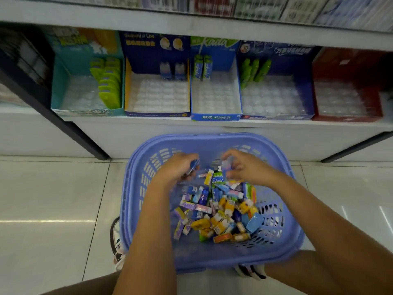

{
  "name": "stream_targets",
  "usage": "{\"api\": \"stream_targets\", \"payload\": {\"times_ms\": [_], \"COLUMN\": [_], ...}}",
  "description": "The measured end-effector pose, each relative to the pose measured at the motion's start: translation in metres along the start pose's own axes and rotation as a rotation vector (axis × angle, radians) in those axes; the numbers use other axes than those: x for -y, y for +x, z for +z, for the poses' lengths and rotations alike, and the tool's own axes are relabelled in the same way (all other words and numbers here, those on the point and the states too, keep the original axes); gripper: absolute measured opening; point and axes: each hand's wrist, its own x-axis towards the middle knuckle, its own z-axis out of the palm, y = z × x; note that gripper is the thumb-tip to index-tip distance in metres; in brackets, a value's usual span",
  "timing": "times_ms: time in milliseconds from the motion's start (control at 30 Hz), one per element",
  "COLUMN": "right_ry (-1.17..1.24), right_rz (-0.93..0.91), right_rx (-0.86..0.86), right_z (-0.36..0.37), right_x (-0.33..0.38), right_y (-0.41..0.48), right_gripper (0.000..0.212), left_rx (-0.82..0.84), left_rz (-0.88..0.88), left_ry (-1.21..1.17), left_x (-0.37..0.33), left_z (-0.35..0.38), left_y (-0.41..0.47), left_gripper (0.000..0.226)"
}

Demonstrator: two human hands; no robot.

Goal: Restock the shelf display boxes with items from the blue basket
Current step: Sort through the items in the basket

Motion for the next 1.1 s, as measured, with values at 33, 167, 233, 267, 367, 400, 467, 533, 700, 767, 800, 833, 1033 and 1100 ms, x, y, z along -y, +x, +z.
{"api": "stream_targets", "payload": {"times_ms": [33,167,233,267,367,400,467,533,700,767,800,833,1033,1100], "right_ry": [0.102,0.272,0.138,0.085,-0.043,-0.121,-0.309,-0.447,-0.550,-0.584,-0.604,-0.621,-0.625,-0.520], "right_rz": [-0.079,-0.354,-0.433,-0.466,-0.501,-0.469,-0.402,-0.379,-0.338,-0.338,-0.336,-0.316,-0.241,-0.332], "right_rx": [-0.065,-0.418,-0.590,-0.654,-0.734,-0.717,-0.653,-0.596,-0.485,-0.460,-0.450,-0.437,-0.416,-0.474], "right_z": [-0.007,-0.037,-0.049,-0.053,-0.065,-0.068,-0.073,-0.074,-0.080,-0.082,-0.082,-0.083,-0.086,-0.076], "right_x": [0.018,0.086,0.116,0.129,0.161,0.169,0.177,0.180,0.189,0.194,0.197,0.199,0.202,0.201], "right_y": [-0.001,0.014,0.032,0.042,0.079,0.091,0.113,0.127,0.136,0.137,0.137,0.137,0.129,0.113], "right_gripper": [0.033,0.020,0.015,0.016,0.020,0.022,0.026,0.029,0.032,0.031,0.030,0.029,0.032,0.031], "left_rx": [-0.039,-0.157,-0.194,-0.226,-0.330,-0.350,-0.368,-0.353,-0.264,-0.218,-0.207,-0.202,-0.250,-0.284], "left_rz": [0.068,0.309,0.380,0.403,0.435,0.446,0.464,0.473,0.503,0.506,0.507,0.506,0.506,0.486], "left_ry": [-0.022,-0.156,-0.237,-0.289,-0.396,-0.411,-0.447,-0.502,-0.553,-0.570,-0.565,-0.554,-0.360,-0.272], "left_x": [-0.009,-0.038,-0.046,-0.048,-0.049,-0.047,-0.045,-0.044,-0.044,-0.044,-0.045,-0.045,-0.051,-0.054], "left_z": [-0.006,-0.026,-0.033,-0.037,-0.046,-0.049,-0.053,-0.056,-0.058,-0.058,-0.057,-0.057,-0.053,-0.053], "left_y": [-0.005,-0.025,-0.033,-0.037,-0.043,-0.044,-0.043,-0.040,-0.032,-0.030,-0.029,-0.029,-0.035,-0.037], "left_gripper": [0.020,0.007,0.009,0.010,0.013,0.012,0.013,0.016,0.023,0.016,0.014,0.016,0.021,0.023]}}
